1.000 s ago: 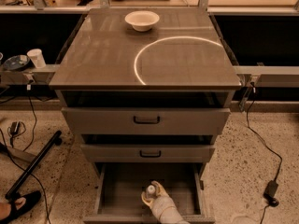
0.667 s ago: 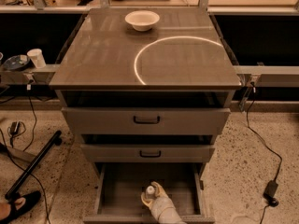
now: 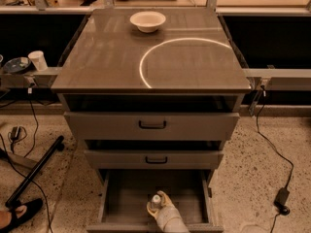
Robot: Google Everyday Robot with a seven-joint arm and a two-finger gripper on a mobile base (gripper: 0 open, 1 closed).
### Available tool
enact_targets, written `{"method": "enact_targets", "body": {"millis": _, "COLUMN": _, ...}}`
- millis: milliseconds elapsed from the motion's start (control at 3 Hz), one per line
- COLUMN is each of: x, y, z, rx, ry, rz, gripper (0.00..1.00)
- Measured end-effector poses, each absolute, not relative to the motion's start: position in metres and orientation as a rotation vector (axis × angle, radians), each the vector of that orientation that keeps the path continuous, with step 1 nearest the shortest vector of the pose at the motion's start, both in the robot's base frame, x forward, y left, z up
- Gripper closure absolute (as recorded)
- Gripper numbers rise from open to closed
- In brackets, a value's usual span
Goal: Place blue plastic bottle into bottom drawer
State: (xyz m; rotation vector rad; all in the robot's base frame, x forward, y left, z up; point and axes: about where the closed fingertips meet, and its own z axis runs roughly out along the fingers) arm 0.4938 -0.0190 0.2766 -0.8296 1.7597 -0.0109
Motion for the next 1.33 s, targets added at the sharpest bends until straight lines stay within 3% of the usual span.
{"method": "enact_targets", "body": {"millis": 667, "x": 0.4905, "y": -0.0174, "z": 0.2697, "rx": -0.825, "ry": 1.774, "rz": 0.006, "gripper": 1.0}}
{"method": "enact_targets", "body": {"millis": 1000, "x": 0.4905, "y": -0.0174, "z": 0.2698, "rx": -0.825, "ry": 1.774, "rz": 0.006, "gripper": 0.85}}
{"method": "enact_targets", "body": {"millis": 1333, "x": 0.4905, "y": -0.0174, "z": 0.2698, "rx": -0.825, "ry": 1.774, "rz": 0.006, "gripper": 0.62}}
